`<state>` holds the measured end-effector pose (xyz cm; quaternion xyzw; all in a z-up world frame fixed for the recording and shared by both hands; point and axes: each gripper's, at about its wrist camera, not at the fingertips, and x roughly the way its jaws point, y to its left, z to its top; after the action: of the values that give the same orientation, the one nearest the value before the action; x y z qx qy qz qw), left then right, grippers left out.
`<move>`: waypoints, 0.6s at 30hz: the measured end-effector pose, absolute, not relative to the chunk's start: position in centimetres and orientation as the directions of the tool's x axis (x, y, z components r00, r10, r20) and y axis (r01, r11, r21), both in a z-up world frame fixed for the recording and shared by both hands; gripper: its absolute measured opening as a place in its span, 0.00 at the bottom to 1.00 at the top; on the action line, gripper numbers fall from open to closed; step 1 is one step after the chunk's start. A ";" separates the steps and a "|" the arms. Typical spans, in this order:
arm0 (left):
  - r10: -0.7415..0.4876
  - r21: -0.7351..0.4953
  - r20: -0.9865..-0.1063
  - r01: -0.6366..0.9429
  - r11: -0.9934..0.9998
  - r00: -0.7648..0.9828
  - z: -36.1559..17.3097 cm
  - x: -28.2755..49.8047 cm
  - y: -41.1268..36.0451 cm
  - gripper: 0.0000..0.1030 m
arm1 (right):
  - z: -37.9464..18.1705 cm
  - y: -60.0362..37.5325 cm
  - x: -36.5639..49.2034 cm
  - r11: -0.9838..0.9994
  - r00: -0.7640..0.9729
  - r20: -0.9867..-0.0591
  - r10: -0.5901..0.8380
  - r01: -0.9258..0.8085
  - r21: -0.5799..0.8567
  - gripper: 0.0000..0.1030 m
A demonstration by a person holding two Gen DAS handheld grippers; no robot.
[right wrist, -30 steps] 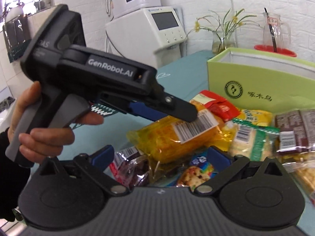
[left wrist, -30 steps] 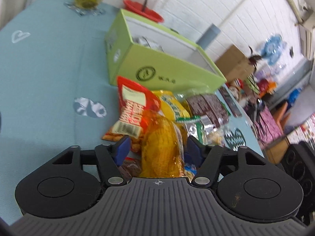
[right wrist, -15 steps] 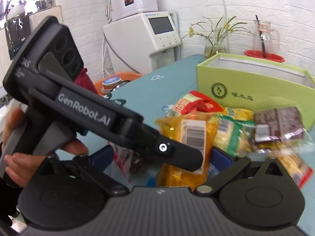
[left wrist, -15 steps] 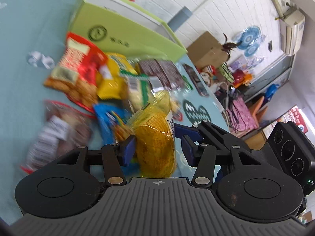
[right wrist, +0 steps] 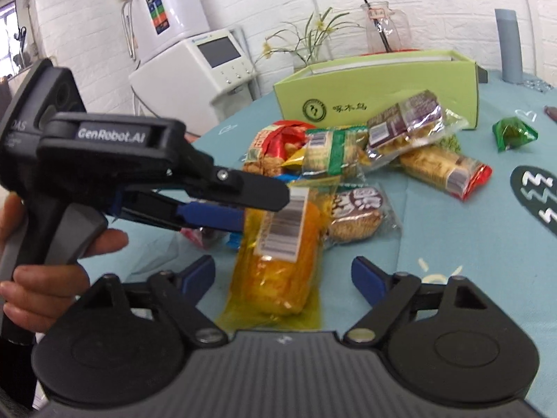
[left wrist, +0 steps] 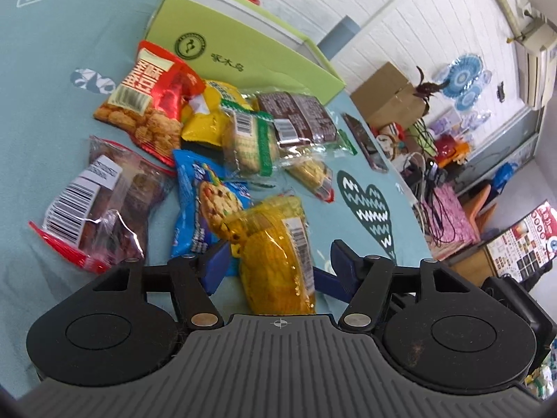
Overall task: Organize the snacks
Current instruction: 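Grasp the yellow bread packet with both grippers and lift it, then lower the yellow bread packet into the green box and release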
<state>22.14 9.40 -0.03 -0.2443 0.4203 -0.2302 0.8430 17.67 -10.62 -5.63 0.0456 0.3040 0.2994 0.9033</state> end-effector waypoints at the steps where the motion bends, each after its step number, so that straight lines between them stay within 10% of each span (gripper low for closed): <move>1: -0.590 -0.595 -0.604 0.190 0.781 0.536 0.0 22.1 9.1 0.46 | -5.6 -10.4 17.7 0.819 0.640 -0.524 0.562 -0.517 0.248 0.83; 7: -0.619 -0.622 -0.609 0.186 0.761 0.496 -1.2 21.6 8.9 0.13 | -5.8 -9.7 17.1 0.829 0.664 -0.525 0.533 -0.534 0.166 0.47; 18: -0.639 -0.603 -0.489 0.300 0.739 0.594 5.9 27.8 9.5 0.14 | 0.8 -9.2 22.9 0.825 0.745 -0.418 0.521 -0.564 0.022 0.47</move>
<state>27.77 9.46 5.87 -0.2366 0.3588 -0.2727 0.8608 22.86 -9.23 0.79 -0.0527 0.2075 0.2908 0.9325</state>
